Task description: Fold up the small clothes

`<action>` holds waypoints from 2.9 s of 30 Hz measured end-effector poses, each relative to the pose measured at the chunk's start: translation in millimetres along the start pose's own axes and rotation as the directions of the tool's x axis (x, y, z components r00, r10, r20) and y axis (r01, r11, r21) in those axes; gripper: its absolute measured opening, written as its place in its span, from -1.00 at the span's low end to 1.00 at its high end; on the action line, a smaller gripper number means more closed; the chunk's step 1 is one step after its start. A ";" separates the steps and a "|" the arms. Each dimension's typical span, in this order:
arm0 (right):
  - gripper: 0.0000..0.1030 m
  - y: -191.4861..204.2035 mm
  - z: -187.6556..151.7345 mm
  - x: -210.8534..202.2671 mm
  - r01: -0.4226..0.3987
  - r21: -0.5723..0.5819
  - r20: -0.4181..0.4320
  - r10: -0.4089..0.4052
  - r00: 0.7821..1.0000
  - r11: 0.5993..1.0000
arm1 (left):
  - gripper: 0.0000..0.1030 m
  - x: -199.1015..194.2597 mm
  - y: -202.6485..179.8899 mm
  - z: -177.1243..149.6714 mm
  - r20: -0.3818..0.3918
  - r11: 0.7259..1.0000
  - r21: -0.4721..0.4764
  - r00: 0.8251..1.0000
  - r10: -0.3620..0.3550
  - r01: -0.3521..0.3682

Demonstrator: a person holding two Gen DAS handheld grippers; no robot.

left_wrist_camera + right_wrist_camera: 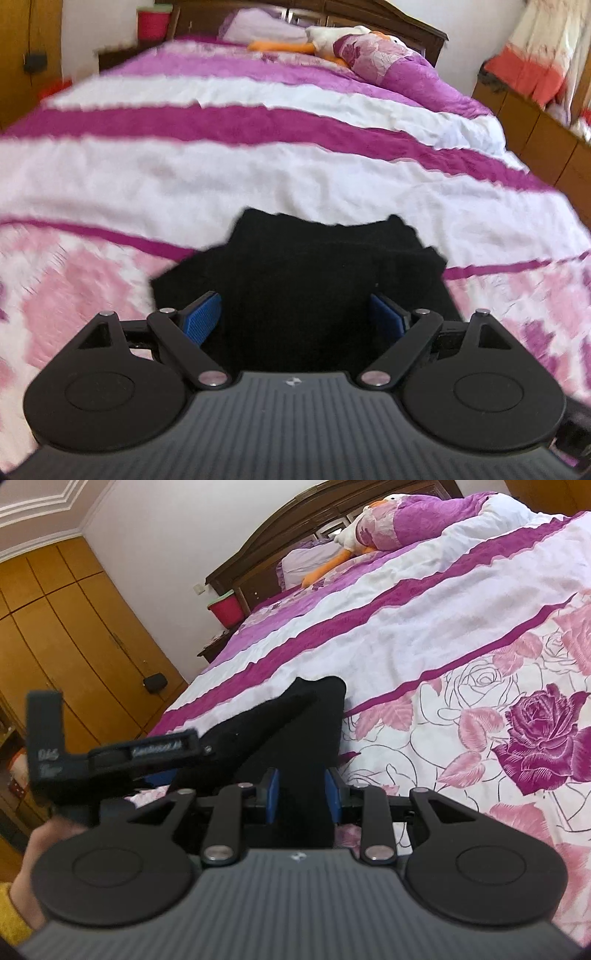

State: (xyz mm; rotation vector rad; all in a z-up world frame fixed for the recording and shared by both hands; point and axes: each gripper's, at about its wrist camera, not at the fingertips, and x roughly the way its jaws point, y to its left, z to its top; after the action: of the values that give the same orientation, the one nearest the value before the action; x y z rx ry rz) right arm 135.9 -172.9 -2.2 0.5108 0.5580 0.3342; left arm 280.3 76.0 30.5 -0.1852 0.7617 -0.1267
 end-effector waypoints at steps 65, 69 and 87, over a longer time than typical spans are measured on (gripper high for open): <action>0.06 28.3 -39.1 18.1 0.028 -0.106 -0.150 -0.044 0.988 0.994 | -0.37 -83.7 57.2 -94.4 0.058 0.987 -0.158 0.998 0.001 0.008; 0.06 26.8 -33.8 8.8 0.021 -0.096 -0.126 -0.033 0.991 0.995 | 0.10 -96.9 52.7 -86.8 0.073 0.988 -0.152 0.997 0.021 -0.009; 0.38 9.3 -6.8 18.0 -0.016 -0.018 -0.005 0.016 1.000 1.000 | 0.32 -16.3 62.9 -24.0 0.137 0.966 -0.258 0.991 0.003 0.032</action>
State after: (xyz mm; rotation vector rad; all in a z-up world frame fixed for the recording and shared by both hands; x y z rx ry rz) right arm 144.9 -155.0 -9.5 0.4974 0.5552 0.3550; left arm 254.8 137.4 11.1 -0.4448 0.6382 -0.0268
